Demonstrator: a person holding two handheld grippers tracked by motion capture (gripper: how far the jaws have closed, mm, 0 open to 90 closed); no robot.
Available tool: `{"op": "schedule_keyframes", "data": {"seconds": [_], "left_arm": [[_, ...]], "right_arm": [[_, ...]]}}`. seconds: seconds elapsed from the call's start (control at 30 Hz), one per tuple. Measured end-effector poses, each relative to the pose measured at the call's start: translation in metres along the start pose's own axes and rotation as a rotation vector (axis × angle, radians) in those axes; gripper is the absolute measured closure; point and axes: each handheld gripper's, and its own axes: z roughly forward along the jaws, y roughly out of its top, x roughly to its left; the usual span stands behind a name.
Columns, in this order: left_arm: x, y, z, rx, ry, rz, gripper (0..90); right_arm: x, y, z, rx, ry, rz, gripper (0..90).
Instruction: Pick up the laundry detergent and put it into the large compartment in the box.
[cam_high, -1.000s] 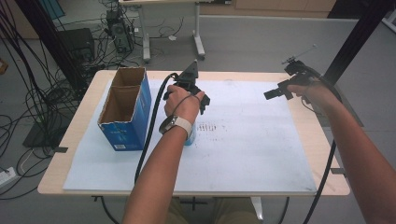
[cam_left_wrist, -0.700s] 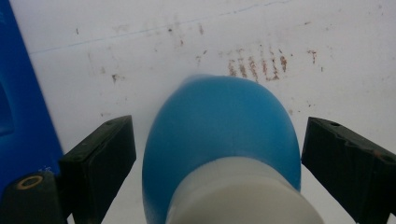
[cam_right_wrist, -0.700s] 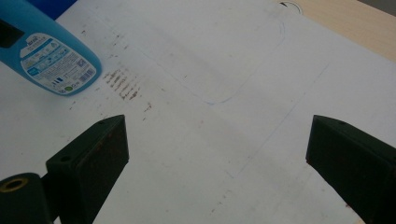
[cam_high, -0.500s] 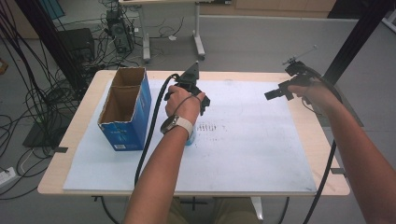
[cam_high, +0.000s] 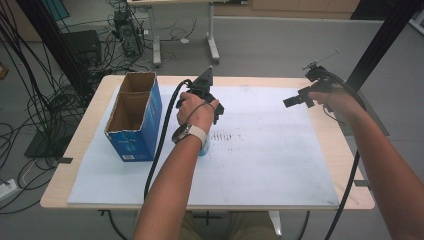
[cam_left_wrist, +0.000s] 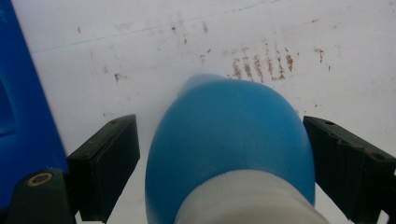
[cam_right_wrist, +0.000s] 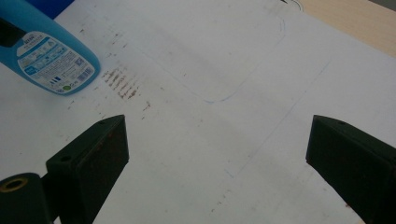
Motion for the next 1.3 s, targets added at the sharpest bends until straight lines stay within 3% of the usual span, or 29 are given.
{"op": "schedule_keyframes", "data": {"seconds": [0.37, 0.4, 0.43, 0.47, 0.57, 1.3], "left_arm": [[-0.0007, 0.0001, 0.0000, -0.011, 0.011, 0.005, 20.0], [0.0001, -0.0002, -0.0004, -0.019, 0.007, 0.008, 23.3], [0.0010, 0.0002, 0.0001, -0.007, 0.002, 0.008, 37.5], [0.0011, 0.0007, -0.0002, -0.003, 0.009, 0.005, 33.9], [0.0001, 0.0012, 0.0003, -0.001, 0.010, 0.009, 38.1], [-0.0015, 0.0010, 0.0001, 0.007, 0.022, 0.014, 39.2]], "right_arm": [[-0.0009, -0.0006, 0.0000, -0.001, 0.001, 0.001, 5.7], [-0.0010, -0.0006, -0.0001, -0.001, 0.001, 0.001, 5.7], [-0.0013, -0.0006, -0.0004, -0.004, 0.003, 0.001, 5.7], [-0.0017, -0.0006, -0.0008, -0.007, 0.003, 0.004, 5.6], [-0.0026, -0.0009, -0.0012, -0.006, 0.002, 0.006, 5.7], [-0.0024, -0.0018, -0.0031, -0.007, 0.000, 0.006, 5.9]]}}
